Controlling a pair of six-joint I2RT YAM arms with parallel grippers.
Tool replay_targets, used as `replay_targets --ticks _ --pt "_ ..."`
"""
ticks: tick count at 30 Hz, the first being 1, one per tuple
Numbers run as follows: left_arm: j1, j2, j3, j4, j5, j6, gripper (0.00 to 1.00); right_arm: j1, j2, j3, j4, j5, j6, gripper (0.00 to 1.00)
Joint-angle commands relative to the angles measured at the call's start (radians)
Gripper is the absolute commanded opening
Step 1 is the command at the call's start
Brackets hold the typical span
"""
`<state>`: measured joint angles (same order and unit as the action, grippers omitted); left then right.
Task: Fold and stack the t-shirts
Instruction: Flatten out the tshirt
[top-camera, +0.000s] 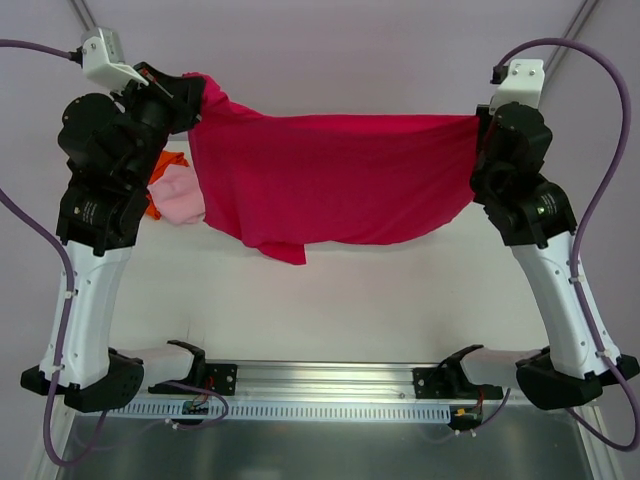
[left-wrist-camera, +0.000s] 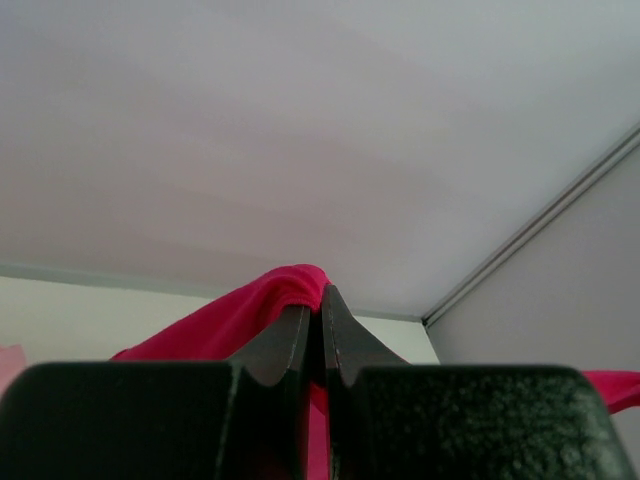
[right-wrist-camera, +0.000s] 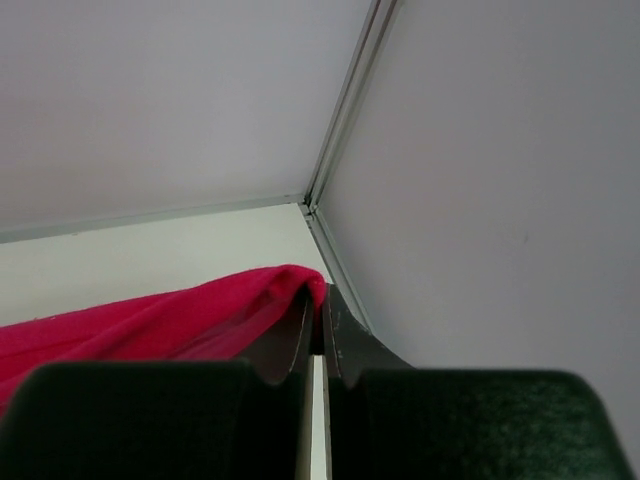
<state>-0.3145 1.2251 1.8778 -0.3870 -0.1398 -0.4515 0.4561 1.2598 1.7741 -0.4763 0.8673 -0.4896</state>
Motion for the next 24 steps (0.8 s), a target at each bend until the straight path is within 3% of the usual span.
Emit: replay_targets --ticks 1,11,21,24 --pt "0.002 -0.019 0.050 0.063 0.054 0.030 0.00 -0.011 -0.037 0.059 -0.050 -0.021 0.037 0.01" --pt "0.002 -0.045 0.115 0.129 0.200 0.007 0.00 -0.011 -0.172 0.039 0.018 -0.165 0.057 0.01" --pt "0.002 -0.061 0.181 0.194 0.327 0.001 0.00 -0.011 -0.286 -0.034 0.157 -0.148 -0.015 0.01" --pt "0.002 -0.082 0.195 0.224 0.342 0.004 0.00 -0.011 -0.272 0.045 0.119 -0.136 -0.044 0.01"
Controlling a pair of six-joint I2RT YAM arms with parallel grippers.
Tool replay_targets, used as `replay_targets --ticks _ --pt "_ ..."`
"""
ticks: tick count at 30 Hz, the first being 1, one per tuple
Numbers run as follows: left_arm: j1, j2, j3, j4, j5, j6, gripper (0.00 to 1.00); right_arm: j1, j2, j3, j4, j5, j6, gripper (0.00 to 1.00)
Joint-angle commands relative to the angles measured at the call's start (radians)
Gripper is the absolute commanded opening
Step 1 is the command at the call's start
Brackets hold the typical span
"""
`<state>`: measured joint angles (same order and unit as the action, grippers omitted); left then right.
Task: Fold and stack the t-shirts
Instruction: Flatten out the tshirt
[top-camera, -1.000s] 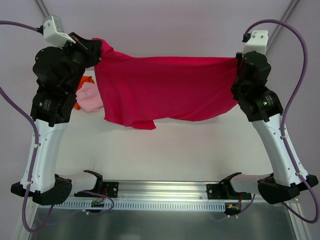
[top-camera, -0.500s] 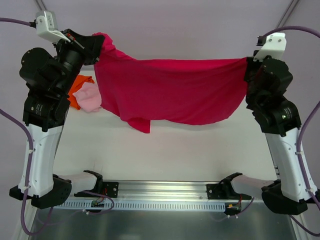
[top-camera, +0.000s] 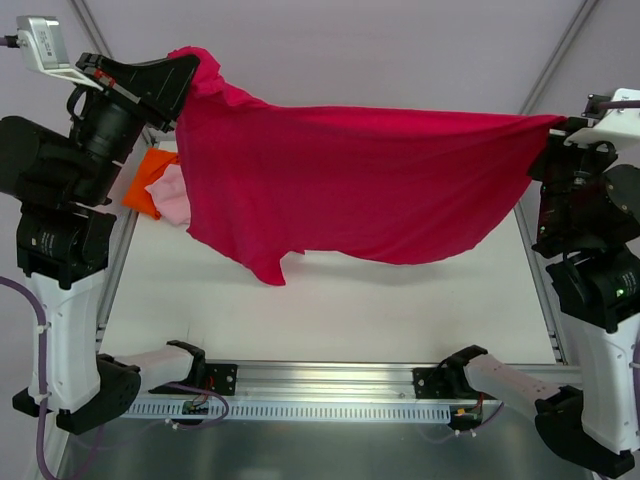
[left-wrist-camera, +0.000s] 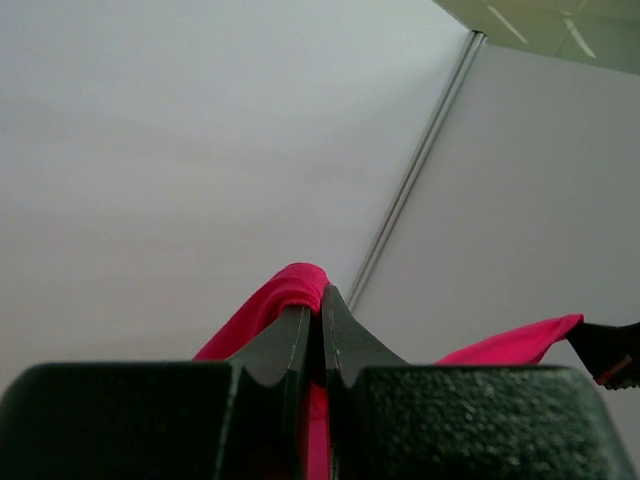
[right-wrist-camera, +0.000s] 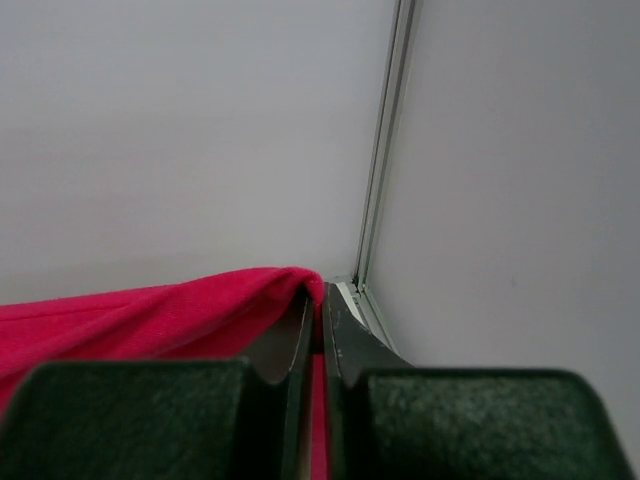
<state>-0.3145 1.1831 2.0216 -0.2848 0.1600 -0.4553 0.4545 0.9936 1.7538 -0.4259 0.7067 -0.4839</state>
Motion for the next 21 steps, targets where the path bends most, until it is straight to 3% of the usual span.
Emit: replay_targets --ticks 1,11,17,21 --pt "0.002 -0.046 0.054 0.122 0.044 0.009 0.00 -0.010 -0.006 0.065 0.076 0.024 -0.053 0.01" --pt "0.002 -0.080 0.091 0.157 0.067 0.012 0.00 -0.010 -0.113 0.093 0.161 -0.064 -0.044 0.01" --pt "0.003 -0.094 0.083 0.164 0.084 -0.003 0.00 -0.010 -0.193 0.082 0.075 -0.174 0.028 0.01" --pt "0.002 -0.126 -0.029 0.185 0.084 -0.037 0.00 -0.010 -0.234 0.039 -0.046 -0.199 0.094 0.01"
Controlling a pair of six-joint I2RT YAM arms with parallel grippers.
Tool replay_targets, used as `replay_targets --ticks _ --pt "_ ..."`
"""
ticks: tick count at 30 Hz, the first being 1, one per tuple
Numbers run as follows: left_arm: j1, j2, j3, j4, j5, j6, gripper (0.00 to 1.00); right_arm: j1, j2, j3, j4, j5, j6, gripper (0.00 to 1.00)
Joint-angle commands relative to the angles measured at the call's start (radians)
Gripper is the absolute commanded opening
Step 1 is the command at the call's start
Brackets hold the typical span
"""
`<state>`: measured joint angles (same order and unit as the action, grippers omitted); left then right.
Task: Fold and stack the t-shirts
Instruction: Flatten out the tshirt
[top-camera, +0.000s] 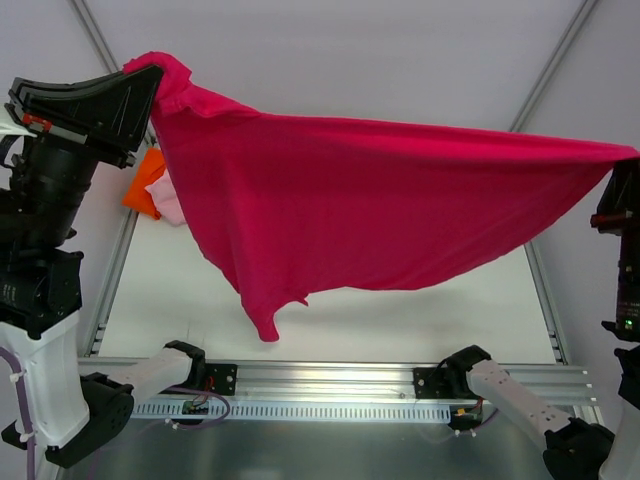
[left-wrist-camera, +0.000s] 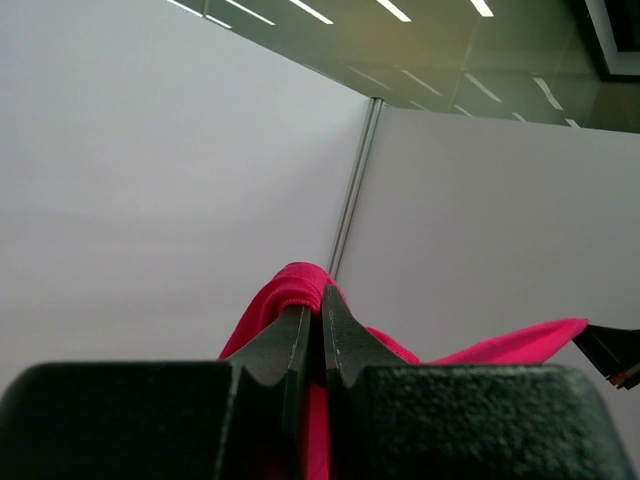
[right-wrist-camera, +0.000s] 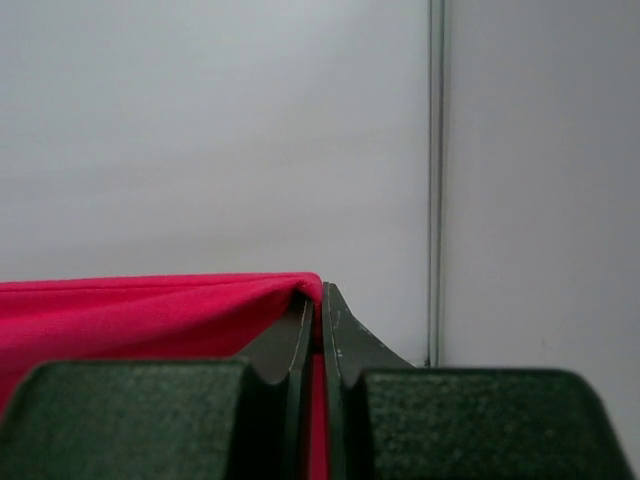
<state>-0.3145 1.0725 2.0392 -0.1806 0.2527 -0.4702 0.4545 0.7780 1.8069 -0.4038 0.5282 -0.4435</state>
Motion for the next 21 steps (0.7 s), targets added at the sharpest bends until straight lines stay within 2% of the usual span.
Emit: replay_targets --ticks 1,3,8,11,17,21 --pt "0.002 -0.022 -0.066 0.078 -0.015 -0.027 0.00 -0.010 -0.026 -0.020 -0.099 -0.039 0.074 0.01" --pt "0.003 -0.029 -0.094 0.067 -0.024 -0.027 0.00 -0.010 -0.029 -0.030 -0.179 -0.046 0.100 0.01" --pt "0.002 -0.032 -0.096 0.009 -0.067 0.004 0.00 -0.010 -0.045 -0.098 -0.217 -0.016 0.126 0.01" --pt "0.002 -0.016 -0.085 -0.034 -0.079 0.005 0.00 -0.010 0.007 -0.048 -0.274 -0.002 0.120 0.01" --pt "0.002 -0.057 -0.235 -0.085 -0.113 -0.008 0.00 -0.008 0.070 0.022 -0.406 -0.076 0.186 0.01" --pt "0.002 -0.109 -0.372 -0.097 -0.135 -0.036 0.00 -0.010 0.076 -0.027 -0.441 -0.146 0.268 0.01"
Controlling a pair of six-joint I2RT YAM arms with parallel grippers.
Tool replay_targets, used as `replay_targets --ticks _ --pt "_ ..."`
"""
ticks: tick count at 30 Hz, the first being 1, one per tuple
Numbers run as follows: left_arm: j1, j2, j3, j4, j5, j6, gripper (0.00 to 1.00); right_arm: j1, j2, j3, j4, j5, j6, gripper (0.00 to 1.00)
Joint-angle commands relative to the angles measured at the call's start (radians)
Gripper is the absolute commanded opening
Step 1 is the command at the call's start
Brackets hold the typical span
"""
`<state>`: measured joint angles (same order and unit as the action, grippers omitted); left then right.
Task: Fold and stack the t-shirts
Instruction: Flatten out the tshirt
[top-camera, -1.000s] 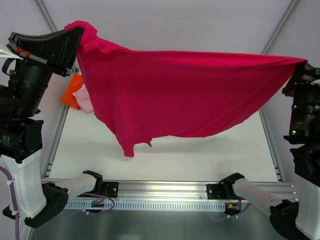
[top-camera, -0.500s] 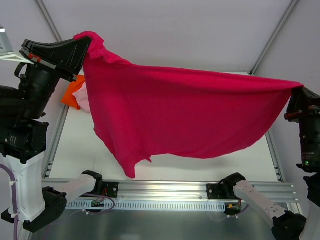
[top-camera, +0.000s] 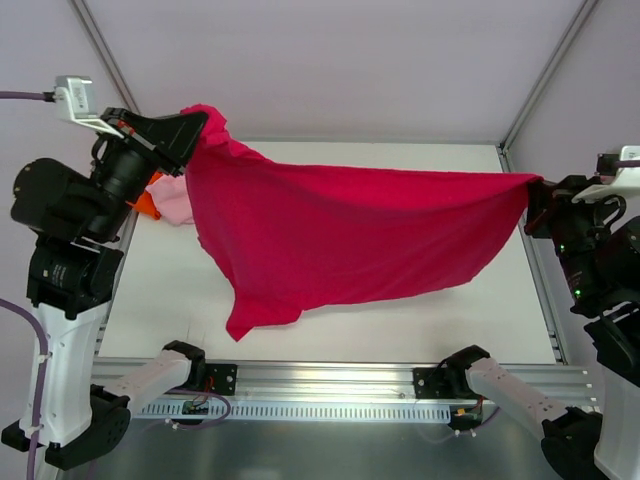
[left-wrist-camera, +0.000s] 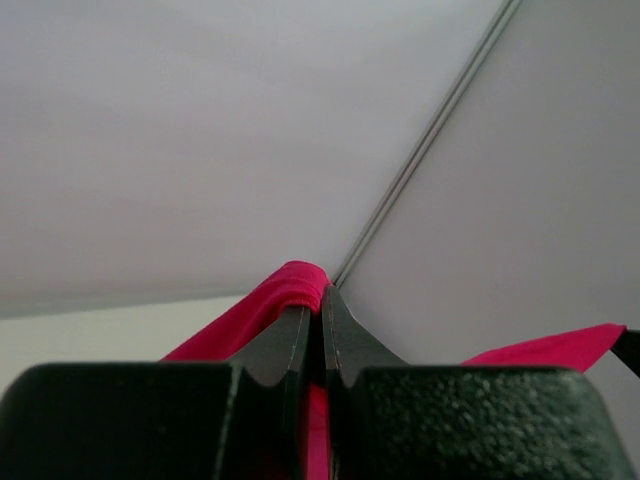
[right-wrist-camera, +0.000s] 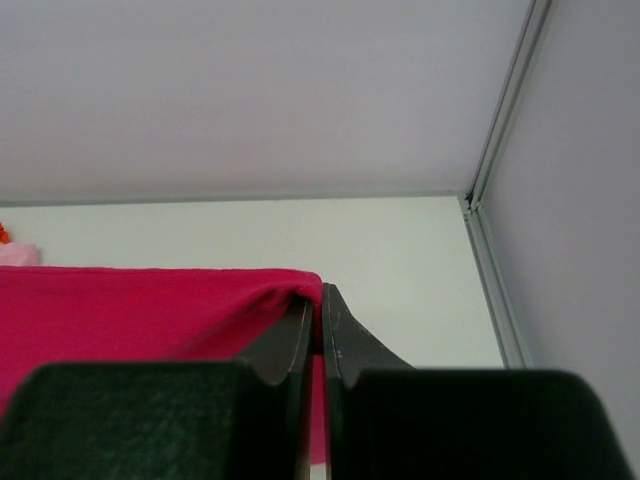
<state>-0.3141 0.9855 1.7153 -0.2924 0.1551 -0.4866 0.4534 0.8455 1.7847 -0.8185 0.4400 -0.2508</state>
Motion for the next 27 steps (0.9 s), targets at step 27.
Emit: replay_targets --ticks 27 --pt "0.006 0.666 0.326 0.012 -0.071 -0.026 0.00 -0.053 0.746 0.235 0.170 0.008 0.013 0.01"
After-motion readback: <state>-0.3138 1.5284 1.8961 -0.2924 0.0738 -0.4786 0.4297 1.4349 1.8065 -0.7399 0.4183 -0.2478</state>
